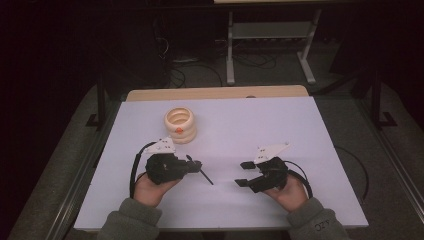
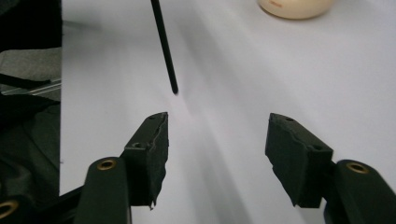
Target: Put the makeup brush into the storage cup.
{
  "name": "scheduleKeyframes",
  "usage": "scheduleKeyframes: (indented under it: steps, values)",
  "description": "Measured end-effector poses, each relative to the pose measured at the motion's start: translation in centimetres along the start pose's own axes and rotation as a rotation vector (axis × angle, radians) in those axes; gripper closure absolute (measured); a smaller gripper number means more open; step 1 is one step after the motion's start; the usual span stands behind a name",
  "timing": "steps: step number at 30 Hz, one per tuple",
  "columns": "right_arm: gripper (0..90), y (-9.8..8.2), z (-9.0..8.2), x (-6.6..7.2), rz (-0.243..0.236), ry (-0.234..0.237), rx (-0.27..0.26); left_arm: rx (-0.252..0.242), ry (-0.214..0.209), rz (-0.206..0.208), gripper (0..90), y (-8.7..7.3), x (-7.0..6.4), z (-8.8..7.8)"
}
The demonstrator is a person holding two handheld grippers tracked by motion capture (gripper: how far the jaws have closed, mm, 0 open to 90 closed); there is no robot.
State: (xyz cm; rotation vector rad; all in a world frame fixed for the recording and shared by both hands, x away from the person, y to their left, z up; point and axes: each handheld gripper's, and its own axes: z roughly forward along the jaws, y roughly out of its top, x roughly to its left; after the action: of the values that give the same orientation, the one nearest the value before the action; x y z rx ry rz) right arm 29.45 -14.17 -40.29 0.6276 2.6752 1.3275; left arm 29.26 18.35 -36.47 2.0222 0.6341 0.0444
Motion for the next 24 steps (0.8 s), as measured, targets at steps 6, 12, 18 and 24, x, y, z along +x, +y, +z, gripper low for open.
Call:
scheduleKeyframes:
  steps: [6,12,18,24]
  values:
    - [35.2,-1.1,-1.4,-0.6,0.027,-0.036,0.006,0.023,0.025,-0.004,85.1,0.8,1.0,-0.3]
    - [33.4,-2.1,-2.4,-1.0,0.048,-0.065,0.012,0.04,0.042,0.001,85.2,1.8,1.5,-0.6]
    - [31.8,-2.6,-3.1,-1.3,0.057,-0.08,0.001,0.058,0.05,0.0,85.2,2.7,2.1,-0.7]
    - [30.8,-2.9,-3.4,-1.4,0.057,-0.088,-0.006,0.065,0.067,0.001,85.2,3.8,2.9,-1.4]
